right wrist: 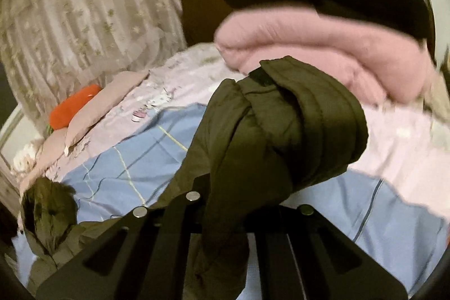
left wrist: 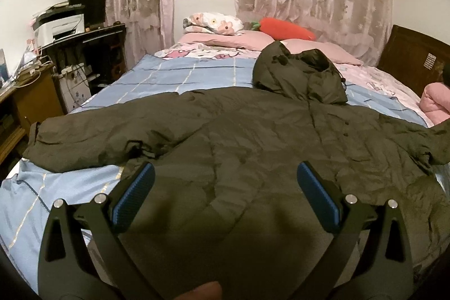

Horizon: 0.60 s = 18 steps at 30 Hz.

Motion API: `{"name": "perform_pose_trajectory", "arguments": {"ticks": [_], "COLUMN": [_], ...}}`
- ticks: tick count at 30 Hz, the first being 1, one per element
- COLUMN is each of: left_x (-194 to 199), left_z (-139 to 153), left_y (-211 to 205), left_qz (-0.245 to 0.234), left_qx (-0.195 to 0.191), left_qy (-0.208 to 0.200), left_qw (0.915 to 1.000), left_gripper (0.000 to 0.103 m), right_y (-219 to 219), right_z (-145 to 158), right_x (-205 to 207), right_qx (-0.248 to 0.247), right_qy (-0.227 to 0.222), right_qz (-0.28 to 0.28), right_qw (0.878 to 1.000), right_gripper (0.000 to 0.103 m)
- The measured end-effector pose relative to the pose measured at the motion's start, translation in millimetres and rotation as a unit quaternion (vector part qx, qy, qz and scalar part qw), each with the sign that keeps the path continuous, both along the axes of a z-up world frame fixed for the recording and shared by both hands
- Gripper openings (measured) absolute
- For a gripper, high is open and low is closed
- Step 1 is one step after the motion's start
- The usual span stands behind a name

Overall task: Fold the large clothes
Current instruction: 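Lift the sleeve with the right gripper and fold it across the jacket body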

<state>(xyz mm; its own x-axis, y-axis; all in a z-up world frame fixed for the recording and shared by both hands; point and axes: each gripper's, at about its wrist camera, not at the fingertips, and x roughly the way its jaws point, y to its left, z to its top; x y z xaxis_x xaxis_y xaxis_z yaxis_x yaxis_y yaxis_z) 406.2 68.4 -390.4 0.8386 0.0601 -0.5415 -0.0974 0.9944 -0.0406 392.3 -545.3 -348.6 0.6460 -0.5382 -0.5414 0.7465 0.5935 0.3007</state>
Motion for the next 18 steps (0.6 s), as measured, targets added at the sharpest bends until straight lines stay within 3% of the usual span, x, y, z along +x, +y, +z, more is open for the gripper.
{"name": "perform_pose_trajectory", "arguments": {"ticks": [10,18], "left_x": [-10.1,-20.9], "left_z": [12.3,20.7], "left_y": [31.9,57.7], "left_qz": [0.023,0.038], "left_qx": [-0.019,-0.029], "left_qy": [-0.012,-0.02], "left_qw": [0.9995,0.9987], "left_gripper": [0.101,0.101], "right_y": [88.2,177.8], "right_z": [81.9,124.1], "right_x": [18.6,32.6], "right_qx": [-0.123,-0.184], "right_qy": [0.013,0.011], "right_qz": [0.052,0.108], "right_qw": [0.991,0.977], "right_gripper": [0.004,0.004]}}
